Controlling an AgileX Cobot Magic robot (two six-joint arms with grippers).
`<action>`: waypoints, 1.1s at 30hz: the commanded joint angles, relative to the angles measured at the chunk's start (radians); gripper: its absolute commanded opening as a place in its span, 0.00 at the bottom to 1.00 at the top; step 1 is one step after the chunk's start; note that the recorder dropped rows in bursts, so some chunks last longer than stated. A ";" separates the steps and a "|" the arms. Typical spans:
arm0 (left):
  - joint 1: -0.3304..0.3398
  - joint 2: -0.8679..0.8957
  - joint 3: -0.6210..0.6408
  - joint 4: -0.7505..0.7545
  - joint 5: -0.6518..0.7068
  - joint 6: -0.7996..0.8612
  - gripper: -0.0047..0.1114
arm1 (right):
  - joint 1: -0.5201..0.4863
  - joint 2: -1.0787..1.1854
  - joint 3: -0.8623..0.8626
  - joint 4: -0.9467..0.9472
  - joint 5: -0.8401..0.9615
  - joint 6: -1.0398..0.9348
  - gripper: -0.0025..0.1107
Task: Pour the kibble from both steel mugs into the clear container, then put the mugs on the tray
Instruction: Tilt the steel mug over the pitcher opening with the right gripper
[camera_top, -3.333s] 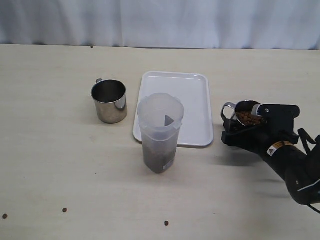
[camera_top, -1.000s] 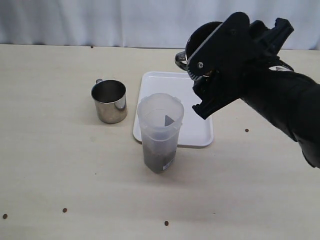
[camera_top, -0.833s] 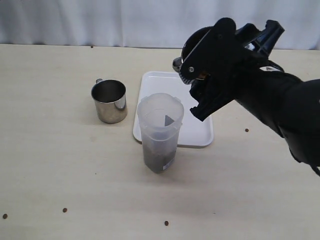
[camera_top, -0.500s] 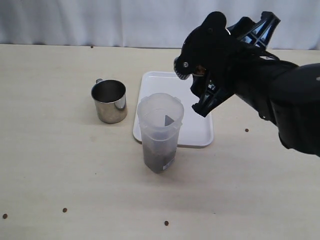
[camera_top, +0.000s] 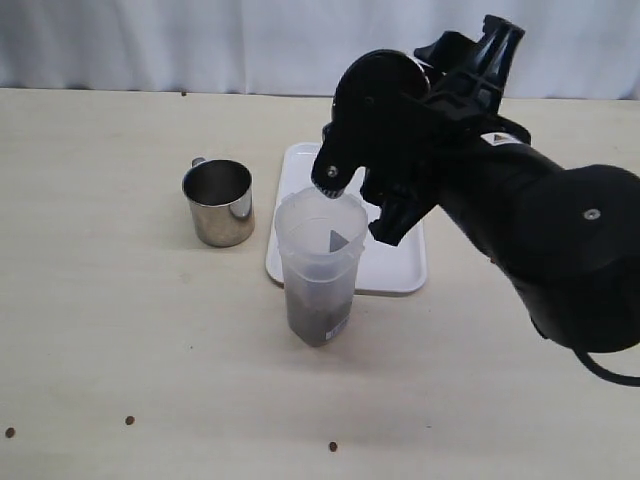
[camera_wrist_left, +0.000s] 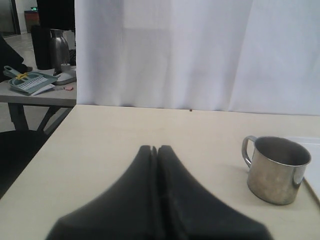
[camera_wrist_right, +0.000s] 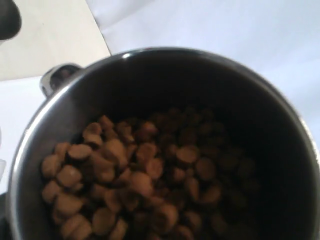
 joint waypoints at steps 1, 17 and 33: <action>-0.005 -0.004 0.002 -0.006 -0.010 -0.001 0.04 | 0.001 0.000 -0.002 -0.026 -0.071 -0.003 0.06; -0.005 -0.004 0.002 -0.006 -0.010 -0.001 0.04 | 0.001 0.080 -0.002 -0.104 -0.146 -0.003 0.06; -0.005 -0.004 0.002 -0.006 -0.010 -0.001 0.04 | 0.001 0.082 -0.002 -0.172 -0.141 -0.003 0.06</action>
